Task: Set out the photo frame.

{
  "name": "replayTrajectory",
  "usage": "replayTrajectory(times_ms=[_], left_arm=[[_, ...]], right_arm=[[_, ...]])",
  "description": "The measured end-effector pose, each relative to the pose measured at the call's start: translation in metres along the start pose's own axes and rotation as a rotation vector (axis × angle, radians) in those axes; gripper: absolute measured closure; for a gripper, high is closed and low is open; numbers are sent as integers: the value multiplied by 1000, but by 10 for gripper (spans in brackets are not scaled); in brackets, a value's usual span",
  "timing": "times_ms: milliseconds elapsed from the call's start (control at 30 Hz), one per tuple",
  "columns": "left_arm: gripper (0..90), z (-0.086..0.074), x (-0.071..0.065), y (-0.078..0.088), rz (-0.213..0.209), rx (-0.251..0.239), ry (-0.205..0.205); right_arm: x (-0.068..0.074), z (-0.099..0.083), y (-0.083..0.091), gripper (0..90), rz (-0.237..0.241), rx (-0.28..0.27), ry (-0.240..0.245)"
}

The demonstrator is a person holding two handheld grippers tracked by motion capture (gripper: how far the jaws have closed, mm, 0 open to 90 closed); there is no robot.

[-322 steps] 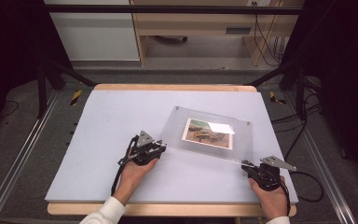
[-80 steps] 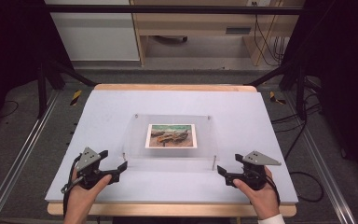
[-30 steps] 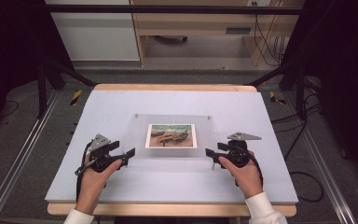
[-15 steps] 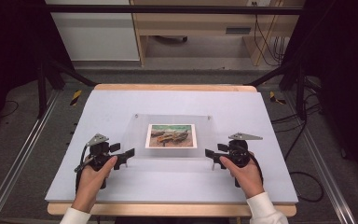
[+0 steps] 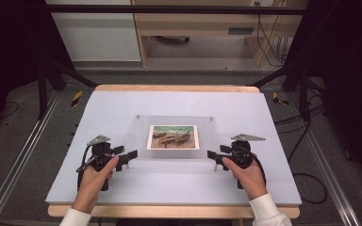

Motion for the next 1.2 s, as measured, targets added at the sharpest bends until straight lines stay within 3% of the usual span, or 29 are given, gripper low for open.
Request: replayTrajectory(times_ms=[333,467,567,933,1067,1133,1200], left_arm=[[215,-2,3,-3,-29,-1,33],[214,-2,3,-5,-61,-4,60],[228,-2,3,-6,-26,-11,60],[228,-2,5,-5,-37,-7,51],[229,-3,6,-5,-62,-4,58],[239,-4,8,-6,-76,-14,86],[262,-5,11,-6,-55,-26,123]], right_arm=[[-1,-1,-1,276,11,9,-32],[-3,0,-3,264,19,12,-46],[-3,0,-3,261,20,13,-49],[-4,-2,-2,249,39,29,-82],[-5,-2,-4,233,45,35,-95],[-6,-1,-5,221,47,36,-98],[-7,-1,-7,224,58,42,-116]])
Point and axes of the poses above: each handheld gripper's, and its own axes: y roughly backward along the jaws, z roughly out of its top, x roughly to its left, the point moved 2 cm from there along -y, roughly forward along the jaws, and after that the axes turned 14 degrees about -y, right-handed, at the moved point
